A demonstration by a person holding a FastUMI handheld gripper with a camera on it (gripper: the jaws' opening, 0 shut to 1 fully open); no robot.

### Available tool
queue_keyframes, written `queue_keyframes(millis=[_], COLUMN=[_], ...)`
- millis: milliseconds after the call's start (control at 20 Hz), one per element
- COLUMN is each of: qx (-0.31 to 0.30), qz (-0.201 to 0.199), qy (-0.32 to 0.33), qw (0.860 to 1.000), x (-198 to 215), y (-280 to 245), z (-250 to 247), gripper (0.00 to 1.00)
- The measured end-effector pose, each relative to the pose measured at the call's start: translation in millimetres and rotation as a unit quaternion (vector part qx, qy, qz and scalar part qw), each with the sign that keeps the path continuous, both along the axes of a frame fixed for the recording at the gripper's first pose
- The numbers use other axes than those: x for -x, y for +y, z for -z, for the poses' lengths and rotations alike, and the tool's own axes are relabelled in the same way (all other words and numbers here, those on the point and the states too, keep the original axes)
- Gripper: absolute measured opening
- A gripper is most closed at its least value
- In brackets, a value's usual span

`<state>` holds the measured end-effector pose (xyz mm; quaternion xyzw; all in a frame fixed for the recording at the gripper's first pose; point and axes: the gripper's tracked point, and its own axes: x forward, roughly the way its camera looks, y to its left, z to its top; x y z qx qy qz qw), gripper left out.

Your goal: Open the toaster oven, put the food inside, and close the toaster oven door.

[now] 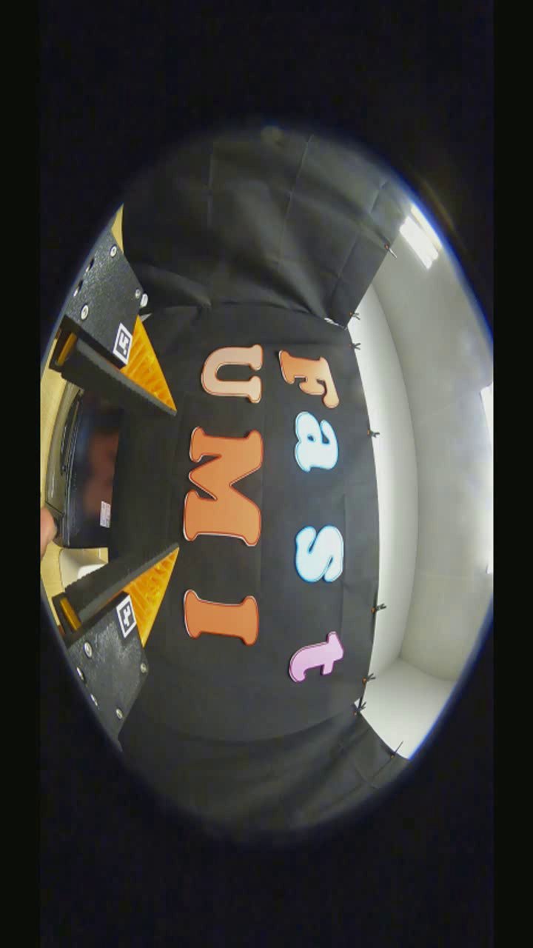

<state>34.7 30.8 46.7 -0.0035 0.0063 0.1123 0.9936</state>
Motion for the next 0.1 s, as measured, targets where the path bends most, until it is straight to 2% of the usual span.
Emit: queue_keyframes(millis=[100], qx=[-0.005], qz=[-0.004], qy=[-0.005], qw=[1.0], x=[1.7], y=[7.5], z=[-4.1], gripper=[0.97])
